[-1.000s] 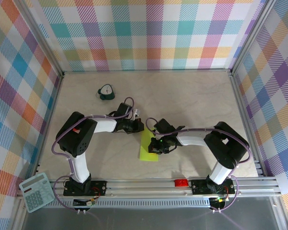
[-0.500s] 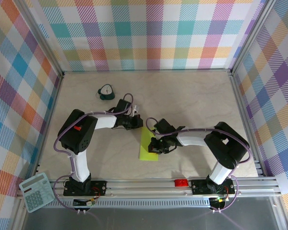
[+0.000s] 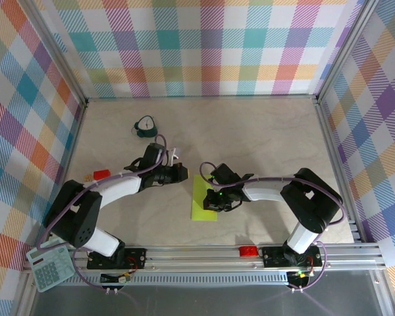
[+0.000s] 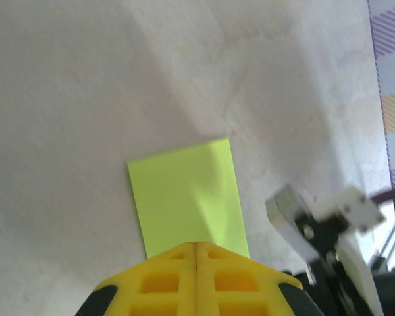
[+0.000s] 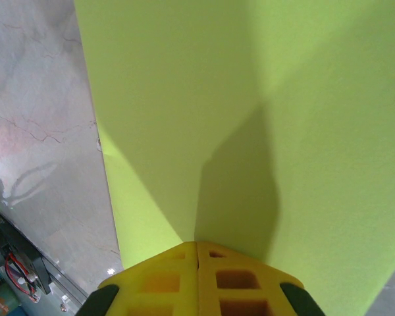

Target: Fold a paper plane with a square sheet of paper (fold left side to right side)

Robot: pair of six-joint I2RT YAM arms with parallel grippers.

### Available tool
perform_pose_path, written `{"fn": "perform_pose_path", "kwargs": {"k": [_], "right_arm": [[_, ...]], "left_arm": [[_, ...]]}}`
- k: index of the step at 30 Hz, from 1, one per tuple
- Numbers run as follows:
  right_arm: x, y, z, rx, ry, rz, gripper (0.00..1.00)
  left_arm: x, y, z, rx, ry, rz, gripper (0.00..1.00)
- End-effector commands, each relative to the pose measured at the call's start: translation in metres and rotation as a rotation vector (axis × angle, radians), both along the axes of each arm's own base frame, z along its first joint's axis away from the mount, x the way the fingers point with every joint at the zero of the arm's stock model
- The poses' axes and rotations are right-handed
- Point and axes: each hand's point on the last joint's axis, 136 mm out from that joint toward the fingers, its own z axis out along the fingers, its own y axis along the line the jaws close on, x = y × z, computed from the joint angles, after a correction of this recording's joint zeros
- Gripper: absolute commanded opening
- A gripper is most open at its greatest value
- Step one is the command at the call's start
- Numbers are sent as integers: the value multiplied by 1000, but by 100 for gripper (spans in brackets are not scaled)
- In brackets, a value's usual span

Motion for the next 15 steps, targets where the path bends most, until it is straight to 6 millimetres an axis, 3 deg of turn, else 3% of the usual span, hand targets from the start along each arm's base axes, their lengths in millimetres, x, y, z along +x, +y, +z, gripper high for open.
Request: {"fn": "perform_pose_path", "kwargs": {"k": [1,5,15], "right_arm": [[-20,-46,-40,-232,71,-28,0],[-22,-47,-43,-231,80,-29,0],[-23,-48,-43,-236,88,-25,0]], "left_arm": [[-30,-7,-17,-18,93,-31,0],[-43,-20,-29,-16,122,-70,0],[-41,-37,-46,34,129,-120,0]]}}
